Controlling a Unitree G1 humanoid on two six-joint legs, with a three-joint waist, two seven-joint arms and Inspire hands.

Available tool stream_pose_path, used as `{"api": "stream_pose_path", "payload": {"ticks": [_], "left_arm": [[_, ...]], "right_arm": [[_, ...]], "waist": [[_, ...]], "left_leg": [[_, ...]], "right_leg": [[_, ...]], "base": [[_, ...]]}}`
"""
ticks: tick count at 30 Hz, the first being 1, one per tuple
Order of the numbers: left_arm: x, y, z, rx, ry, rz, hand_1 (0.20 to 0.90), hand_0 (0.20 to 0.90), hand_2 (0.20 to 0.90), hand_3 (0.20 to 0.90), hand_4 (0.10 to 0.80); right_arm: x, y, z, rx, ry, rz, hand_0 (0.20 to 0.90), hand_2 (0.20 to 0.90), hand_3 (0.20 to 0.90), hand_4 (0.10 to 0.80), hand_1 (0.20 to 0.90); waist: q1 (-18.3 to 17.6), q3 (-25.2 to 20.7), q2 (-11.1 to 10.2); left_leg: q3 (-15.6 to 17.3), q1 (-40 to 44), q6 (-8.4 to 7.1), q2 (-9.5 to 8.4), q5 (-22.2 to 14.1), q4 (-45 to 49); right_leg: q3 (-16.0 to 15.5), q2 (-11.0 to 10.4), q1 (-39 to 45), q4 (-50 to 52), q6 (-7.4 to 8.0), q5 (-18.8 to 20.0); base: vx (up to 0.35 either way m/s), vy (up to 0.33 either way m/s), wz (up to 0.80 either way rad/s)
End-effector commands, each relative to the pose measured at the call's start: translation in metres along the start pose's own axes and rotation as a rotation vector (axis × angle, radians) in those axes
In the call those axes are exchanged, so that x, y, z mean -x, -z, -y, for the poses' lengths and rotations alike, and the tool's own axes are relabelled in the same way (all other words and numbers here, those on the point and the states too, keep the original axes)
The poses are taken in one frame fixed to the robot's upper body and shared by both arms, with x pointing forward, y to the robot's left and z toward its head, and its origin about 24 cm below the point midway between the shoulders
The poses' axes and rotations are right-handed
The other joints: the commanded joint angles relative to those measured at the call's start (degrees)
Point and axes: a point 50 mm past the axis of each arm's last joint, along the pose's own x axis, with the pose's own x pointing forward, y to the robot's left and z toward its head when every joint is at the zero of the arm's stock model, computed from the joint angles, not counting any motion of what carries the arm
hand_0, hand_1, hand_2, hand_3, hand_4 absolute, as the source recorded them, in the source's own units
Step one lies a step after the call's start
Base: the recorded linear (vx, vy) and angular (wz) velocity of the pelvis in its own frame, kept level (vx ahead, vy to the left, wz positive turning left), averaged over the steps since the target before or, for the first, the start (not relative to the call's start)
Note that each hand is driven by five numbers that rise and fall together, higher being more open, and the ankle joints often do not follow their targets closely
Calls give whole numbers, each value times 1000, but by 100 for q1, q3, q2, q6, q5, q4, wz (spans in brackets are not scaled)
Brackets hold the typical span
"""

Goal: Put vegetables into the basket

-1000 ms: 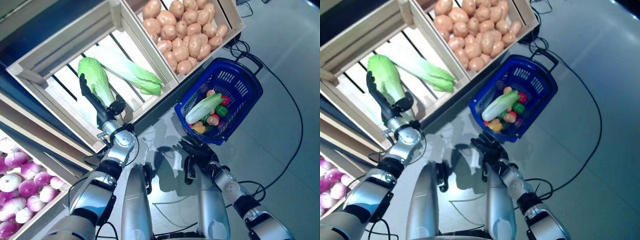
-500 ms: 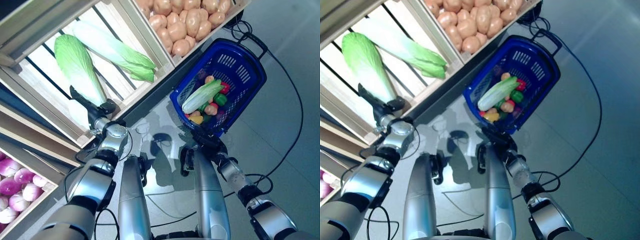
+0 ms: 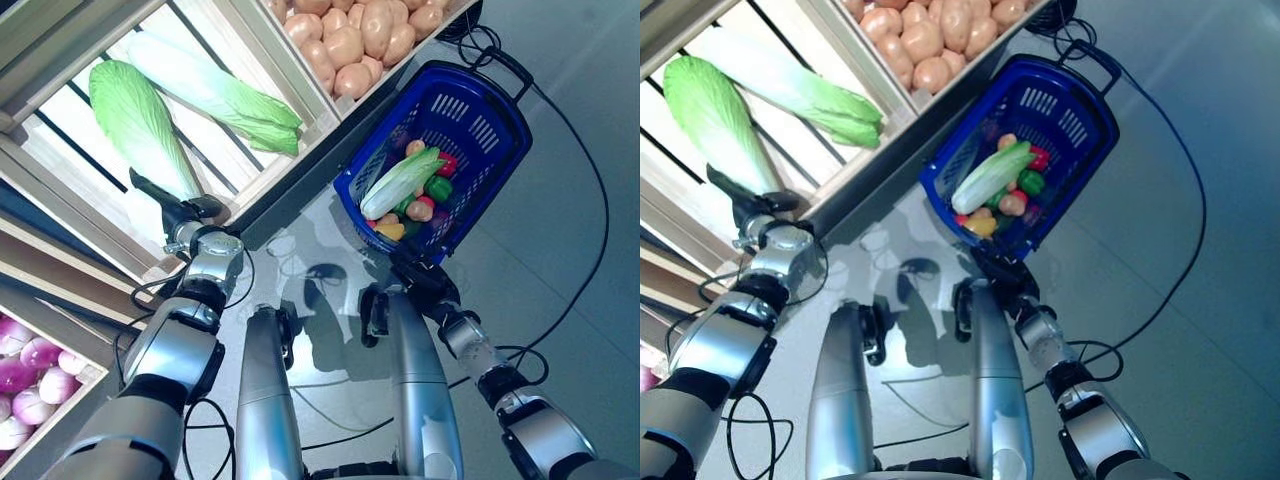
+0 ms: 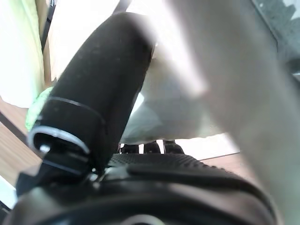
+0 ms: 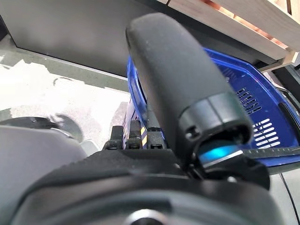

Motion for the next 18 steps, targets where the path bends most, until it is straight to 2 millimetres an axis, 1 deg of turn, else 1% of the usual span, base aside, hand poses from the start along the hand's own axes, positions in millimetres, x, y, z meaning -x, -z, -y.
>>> {"api": "stream_pose_path", "payload": {"ticks": [1,4,7,9,11,12,13,18], "left_arm": [[-7,35,-8,84,138,-219,300,300,300,300,400],[-10,36,-11,139,141,-253,300,300,300,300,400],[-11,34,-14,148,110,-243,300,300,300,300,400],[-12,36,-17,151,107,-235,300,300,300,300,400],[-12,36,-17,151,107,-235,300,300,300,300,400],[-11,46,-20,156,96,-258,300,300,300,300,400],[-11,50,-23,160,90,-267,300,300,300,300,400],[-11,62,-31,162,73,-273,300,300,300,300,400]], "right_arm": [[12,10,17,-67,56,-5,900,900,900,800,900],[14,9,21,-79,71,9,900,900,900,800,900],[15,10,21,-78,80,6,900,900,900,800,900],[19,13,28,-78,85,3,900,900,900,800,900],[19,13,28,-78,85,3,900,900,900,800,900],[24,19,33,-73,80,-8,900,900,900,800,900],[26,21,33,-65,69,-10,900,900,900,800,900],[32,27,38,-54,63,-17,900,900,900,800,900]], "waist": [[-181,-121,64],[-177,-129,95],[-189,-149,97],[-195,-189,107],[-195,-188,107],[-219,-335,132],[-226,-413,144],[-219,-666,193]], "left_leg": [[-5,350,132,18,-155,-117],[12,382,145,30,-163,-131],[33,448,142,42,-151,-189],[86,616,140,67,-132,-323],[86,618,140,67,-132,-324],[203,1006,118,98,-38,-705],[248,1171,104,117,16,-884],[357,1682,106,121,159,-1386]], "right_leg": [[384,-228,728,81,171,-450],[387,-247,764,71,180,-463],[384,-257,826,19,181,-461],[366,-279,968,-103,175,-445],[366,-279,969,-104,175,-444],[353,-295,1302,-452,185,-355],[346,-308,1445,-597,187,-313],[317,-375,1896,-1009,174,-200]], "base": [[18,4,15],[2,4,-4],[0,2,3],[9,3,18],[31,9,-15],[82,26,-4],[106,38,4],[63,29,-3]]}}
